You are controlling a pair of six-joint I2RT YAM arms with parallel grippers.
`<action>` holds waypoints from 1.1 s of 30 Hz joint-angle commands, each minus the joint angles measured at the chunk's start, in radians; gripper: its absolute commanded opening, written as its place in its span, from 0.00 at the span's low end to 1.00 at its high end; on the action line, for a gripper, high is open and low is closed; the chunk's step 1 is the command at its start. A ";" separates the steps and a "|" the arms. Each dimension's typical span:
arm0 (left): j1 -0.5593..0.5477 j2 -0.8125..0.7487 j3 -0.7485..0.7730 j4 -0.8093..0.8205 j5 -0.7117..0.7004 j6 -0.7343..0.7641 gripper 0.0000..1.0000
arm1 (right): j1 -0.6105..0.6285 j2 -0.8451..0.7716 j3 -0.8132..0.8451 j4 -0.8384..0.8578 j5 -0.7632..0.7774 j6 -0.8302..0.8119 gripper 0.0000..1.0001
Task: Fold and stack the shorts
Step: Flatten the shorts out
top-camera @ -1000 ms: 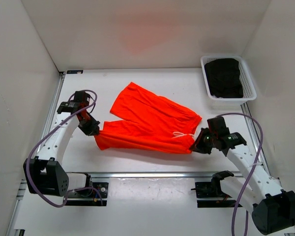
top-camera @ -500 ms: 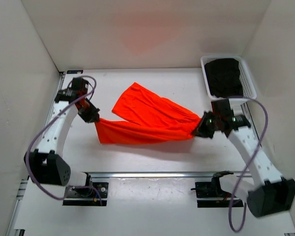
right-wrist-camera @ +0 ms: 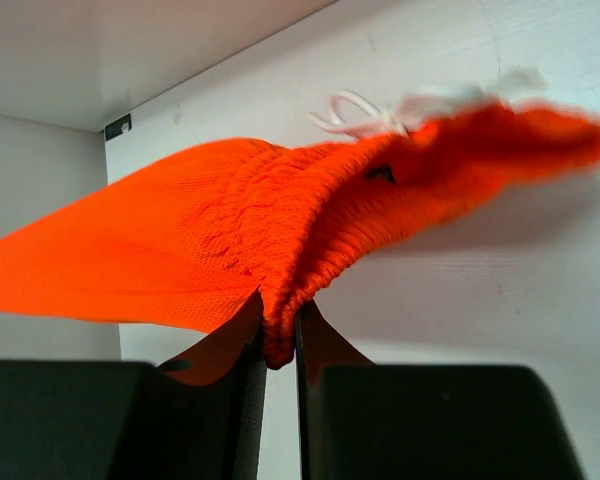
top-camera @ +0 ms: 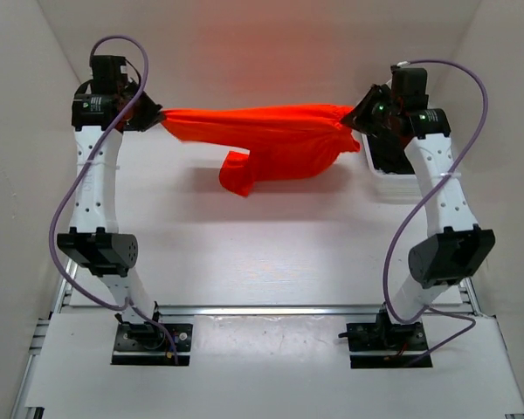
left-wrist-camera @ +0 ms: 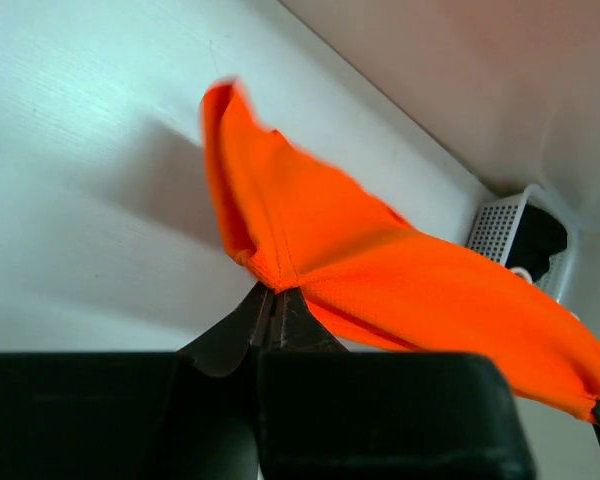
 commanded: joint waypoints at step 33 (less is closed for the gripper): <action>-0.218 -0.363 -0.891 0.150 -0.068 -0.006 0.63 | 0.003 -0.784 -1.183 0.049 0.181 0.099 0.21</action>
